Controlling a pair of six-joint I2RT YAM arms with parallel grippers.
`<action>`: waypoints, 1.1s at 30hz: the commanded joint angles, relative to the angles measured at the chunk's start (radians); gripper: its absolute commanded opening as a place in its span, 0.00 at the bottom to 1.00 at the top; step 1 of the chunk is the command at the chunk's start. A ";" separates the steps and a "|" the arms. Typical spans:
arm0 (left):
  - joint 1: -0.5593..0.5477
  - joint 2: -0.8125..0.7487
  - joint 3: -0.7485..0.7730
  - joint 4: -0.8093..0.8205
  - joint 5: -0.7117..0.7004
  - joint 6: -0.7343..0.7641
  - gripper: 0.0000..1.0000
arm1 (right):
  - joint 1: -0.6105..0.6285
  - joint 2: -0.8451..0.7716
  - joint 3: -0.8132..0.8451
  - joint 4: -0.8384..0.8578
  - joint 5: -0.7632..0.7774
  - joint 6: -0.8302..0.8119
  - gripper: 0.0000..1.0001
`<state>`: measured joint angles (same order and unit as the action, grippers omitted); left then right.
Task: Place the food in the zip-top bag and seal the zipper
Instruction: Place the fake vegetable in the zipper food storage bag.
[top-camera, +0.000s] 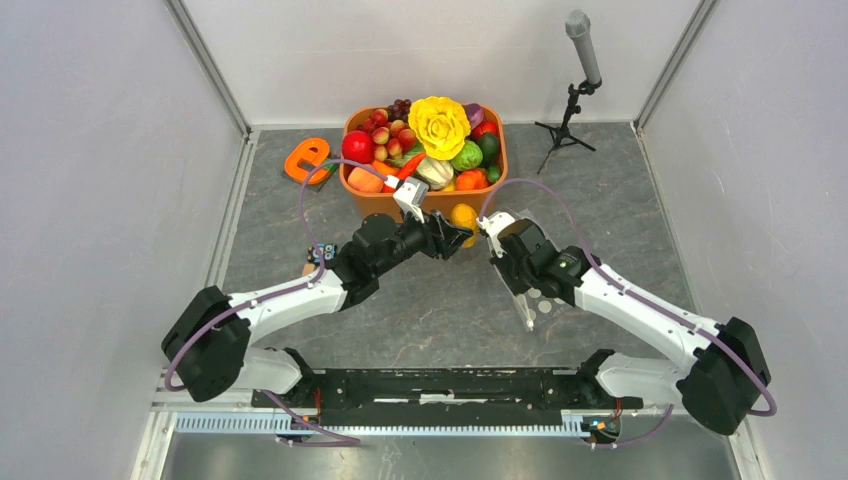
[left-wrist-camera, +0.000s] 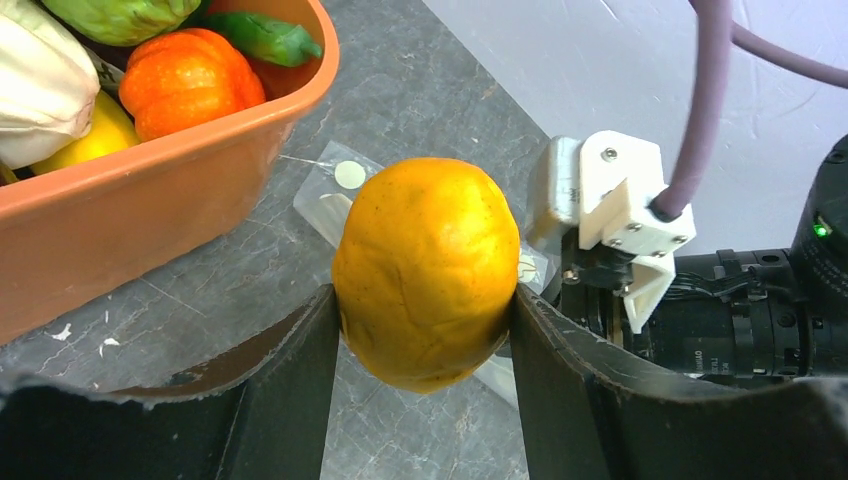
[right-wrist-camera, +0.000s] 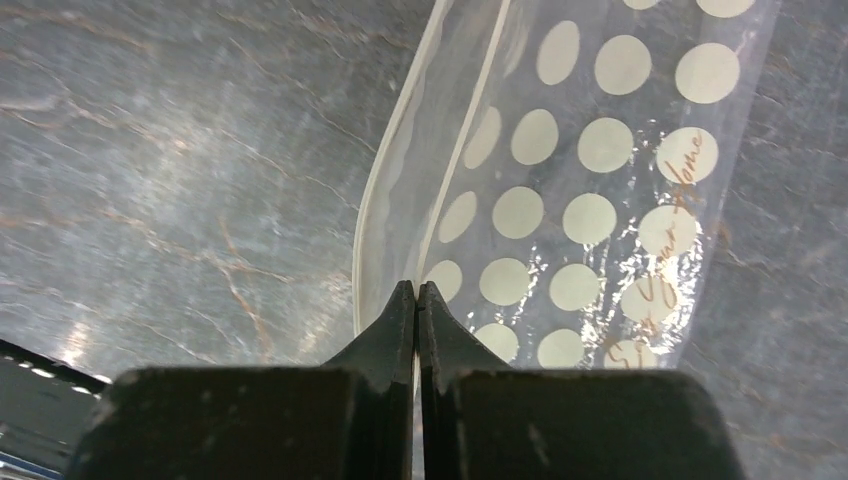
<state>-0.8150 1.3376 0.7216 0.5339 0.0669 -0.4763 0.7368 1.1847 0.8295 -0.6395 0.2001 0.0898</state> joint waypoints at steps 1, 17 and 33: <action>-0.002 -0.009 -0.013 0.096 0.006 -0.023 0.46 | -0.001 -0.047 -0.054 0.167 -0.065 0.061 0.00; -0.003 0.268 -0.141 0.697 0.105 -0.329 0.45 | -0.004 -0.159 -0.222 0.451 -0.089 0.260 0.00; -0.008 0.305 -0.131 0.709 0.128 -0.334 0.45 | -0.022 -0.157 -0.265 0.530 -0.120 0.320 0.00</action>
<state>-0.8158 1.6421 0.5789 1.2221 0.1940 -0.8062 0.7231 1.0401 0.5701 -0.1825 0.1043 0.3809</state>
